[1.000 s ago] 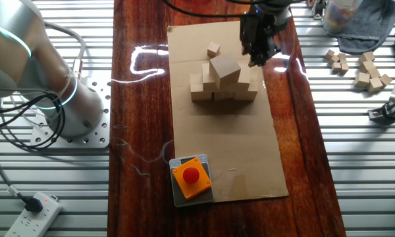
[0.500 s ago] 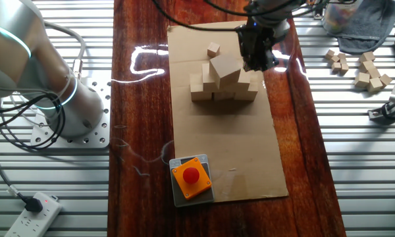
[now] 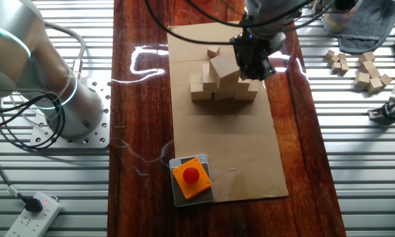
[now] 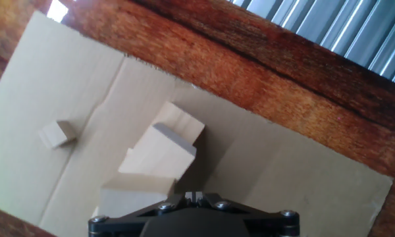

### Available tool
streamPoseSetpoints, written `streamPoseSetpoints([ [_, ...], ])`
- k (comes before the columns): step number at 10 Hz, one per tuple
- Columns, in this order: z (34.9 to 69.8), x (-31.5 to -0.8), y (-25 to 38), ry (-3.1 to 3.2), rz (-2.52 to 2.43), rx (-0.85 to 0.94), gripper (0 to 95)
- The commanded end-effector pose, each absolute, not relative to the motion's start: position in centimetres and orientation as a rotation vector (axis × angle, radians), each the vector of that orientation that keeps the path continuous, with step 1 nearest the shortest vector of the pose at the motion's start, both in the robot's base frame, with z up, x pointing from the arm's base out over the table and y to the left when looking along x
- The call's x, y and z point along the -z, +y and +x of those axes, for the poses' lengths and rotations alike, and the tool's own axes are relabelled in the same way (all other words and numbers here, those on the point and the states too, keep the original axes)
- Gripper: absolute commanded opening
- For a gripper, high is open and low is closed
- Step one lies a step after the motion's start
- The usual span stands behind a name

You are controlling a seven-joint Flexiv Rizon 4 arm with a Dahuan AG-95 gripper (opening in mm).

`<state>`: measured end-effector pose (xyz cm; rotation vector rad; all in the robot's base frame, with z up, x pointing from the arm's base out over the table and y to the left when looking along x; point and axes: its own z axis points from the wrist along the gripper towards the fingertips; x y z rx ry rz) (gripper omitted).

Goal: Stack the blocks into a pyramid shape

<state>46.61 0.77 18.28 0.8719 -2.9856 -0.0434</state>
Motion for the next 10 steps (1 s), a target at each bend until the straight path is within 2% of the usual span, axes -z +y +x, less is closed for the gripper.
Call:
streamPoseSetpoints([
  [1,46.1,-18.0,0.8,-2.998,0.853,0.049,0.0],
  [10,44.2,-16.9,0.7,-3.019,0.899,0.043,0.0],
])
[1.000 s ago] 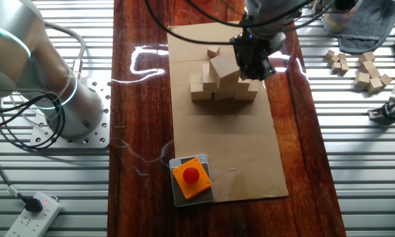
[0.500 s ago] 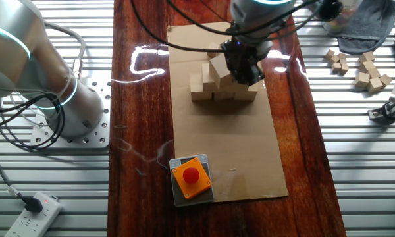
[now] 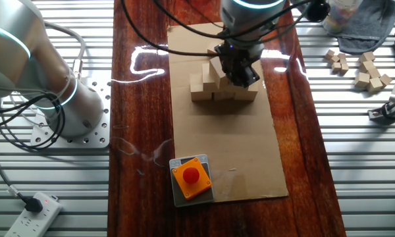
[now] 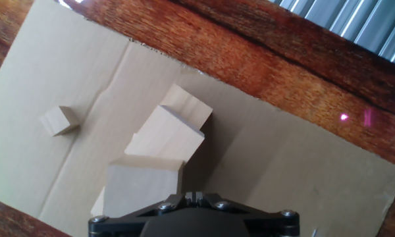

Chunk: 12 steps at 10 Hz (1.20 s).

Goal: Stack the blocks into a pyramid shape

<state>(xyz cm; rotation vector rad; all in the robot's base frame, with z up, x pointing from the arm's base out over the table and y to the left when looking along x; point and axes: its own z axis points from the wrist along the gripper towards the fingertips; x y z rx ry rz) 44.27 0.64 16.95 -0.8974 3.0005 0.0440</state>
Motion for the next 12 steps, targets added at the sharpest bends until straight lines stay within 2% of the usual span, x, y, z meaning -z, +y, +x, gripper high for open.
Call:
streamPoseSetpoints([
  [1,43.96,-16.84,0.73,3.002,-0.887,-0.044,0.0],
  [12,43.00,-16.51,1.03,3.015,-0.820,-0.058,0.0],
])
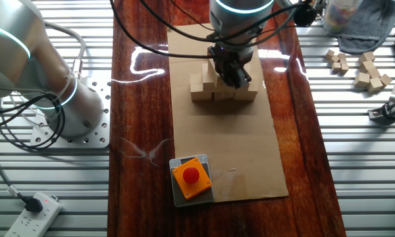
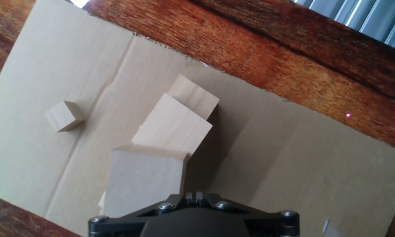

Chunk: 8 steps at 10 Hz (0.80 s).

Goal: Stack the blocks into a pyramid shape

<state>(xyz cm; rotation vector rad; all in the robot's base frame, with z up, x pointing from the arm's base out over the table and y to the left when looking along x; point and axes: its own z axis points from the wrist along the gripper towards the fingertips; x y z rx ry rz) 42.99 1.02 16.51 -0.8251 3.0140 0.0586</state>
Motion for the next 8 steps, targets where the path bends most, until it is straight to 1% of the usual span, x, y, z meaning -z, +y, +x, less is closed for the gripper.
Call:
streamPoseSetpoints([
  [1,43.0,-16.5,1.0,3.014,-0.827,-0.057,0.0],
  [5,44.0,-17.7,0.1,2.988,-0.963,-0.049,0.0],
  [8,43.0,-18.8,-0.6,3.001,-0.964,-0.062,0.0],
])
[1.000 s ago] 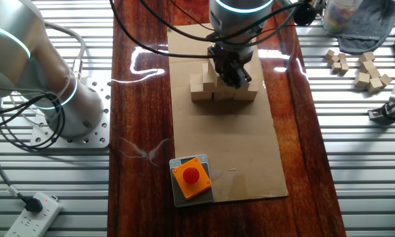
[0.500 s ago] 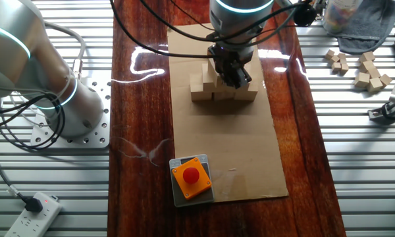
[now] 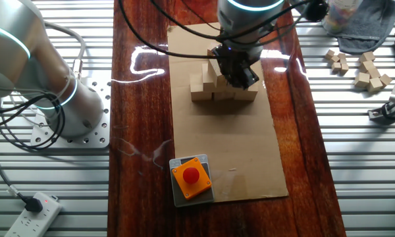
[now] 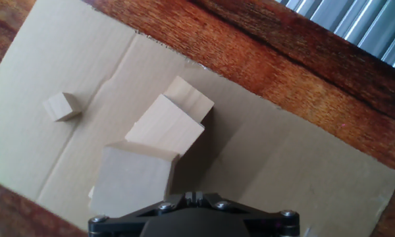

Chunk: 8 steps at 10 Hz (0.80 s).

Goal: Stack the blocks into a pyramid shape

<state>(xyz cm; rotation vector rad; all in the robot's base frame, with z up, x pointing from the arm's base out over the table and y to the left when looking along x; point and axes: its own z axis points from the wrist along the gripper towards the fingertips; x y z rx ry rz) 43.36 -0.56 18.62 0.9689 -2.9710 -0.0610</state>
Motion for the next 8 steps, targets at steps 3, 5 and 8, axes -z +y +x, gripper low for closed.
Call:
streamPoseSetpoints([
  [3,40.6,-19.2,-0.2,-3.004,0.854,0.078,0.0],
  [5,39.2,-19.1,0.3,-3.018,0.807,0.083,0.0],
  [8,36.8,-18.1,1.4,-3.053,0.732,0.091,0.0],
])
